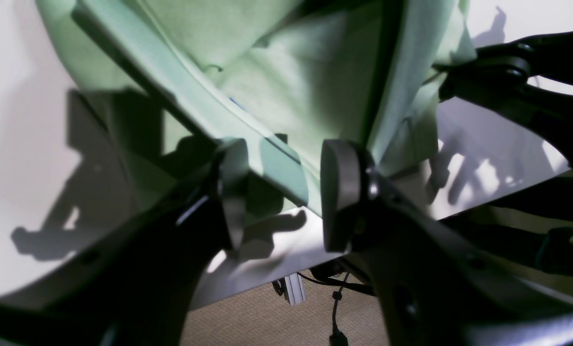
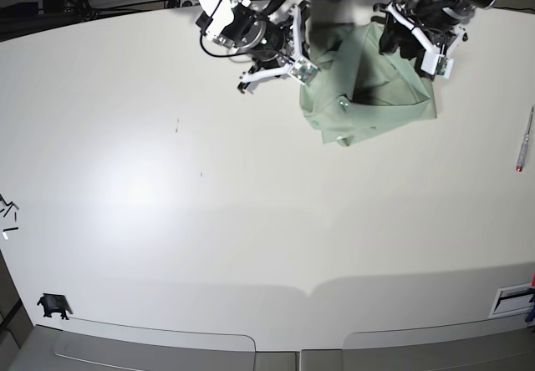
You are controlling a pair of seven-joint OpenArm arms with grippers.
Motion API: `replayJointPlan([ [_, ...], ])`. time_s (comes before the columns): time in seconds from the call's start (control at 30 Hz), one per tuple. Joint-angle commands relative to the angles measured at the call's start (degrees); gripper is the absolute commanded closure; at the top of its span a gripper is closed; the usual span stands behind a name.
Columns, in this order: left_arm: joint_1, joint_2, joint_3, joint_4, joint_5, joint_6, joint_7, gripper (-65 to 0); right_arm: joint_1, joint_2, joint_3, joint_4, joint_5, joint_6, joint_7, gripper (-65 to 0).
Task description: Fold the T-shirt properly
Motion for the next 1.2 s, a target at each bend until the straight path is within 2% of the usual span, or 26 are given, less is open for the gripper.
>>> replayJointPlan([
  [0.0, 0.2, -0.3, -0.2, 0.9, -0.6, -0.1, -1.1, -23.7, 0.3, -0.3, -0.1, 1.0, 0.4, -0.3, 1.1, 0.0],
  [0.13, 0.2, -0.3, -0.2, 0.9, -2.2, -0.2, -1.2, -34.4, 0.3, -0.3, -0.1, 1.0, 0.4, -0.3, 1.2, 0.0],
  [0.2, 0.2, -0.3, -0.2, 0.9, -0.3, 0.5, -1.6, -36.8, 0.3, -0.3, -0.1, 1.0, 0.4, -0.3, 1.2, 0.0],
  [0.3, 0.2, -0.3, -0.2, 0.7, 6.8, 6.9, -2.8, -36.8, 0.3, -0.3, -0.1, 1.0, 0.4, -0.3, 1.1, 0.0],
  [0.37, 0.2, -0.3, -0.2, 0.7, 9.0, 9.3, -2.8, -36.8, 0.3, -0.3, -0.1, 1.0, 0.4, -0.3, 1.2, 0.0],
  [0.5, 0.6, -0.3, -0.1, 0.6, 4.2, 7.8, -2.5, -36.5, 0.3, -0.3, -0.1, 1.0, 0.5, -0.3, 1.4, 0.0],
  [0.77, 0.2, 0.0, 6.8, -6.1, 3.5, 7.0, -3.3, -36.0, 0.3, -0.3, -0.1, 1.0, 0.4, -0.3, 1.4, 0.0],
  [1.03, -0.8, 0.0, 7.5, -5.2, 4.0, 6.0, -3.0, -10.9, 0.3, -0.3, -0.1, 1.0, 0.4, -0.3, 1.0, 0.0],
  [1.1, -0.9, -0.1, 7.5, -4.8, 4.5, 6.0, -2.8, -2.0, 0.3, -0.3, -0.1, 1.0, 0.4, -0.3, 0.4, 0.0],
  [1.17, -1.0, -0.2, 7.2, -4.0, 7.5, 5.9, -2.8, 0.0, 0.3, -0.3, 0.0, 1.7, 0.3, -0.3, -1.3, 0.0],
])
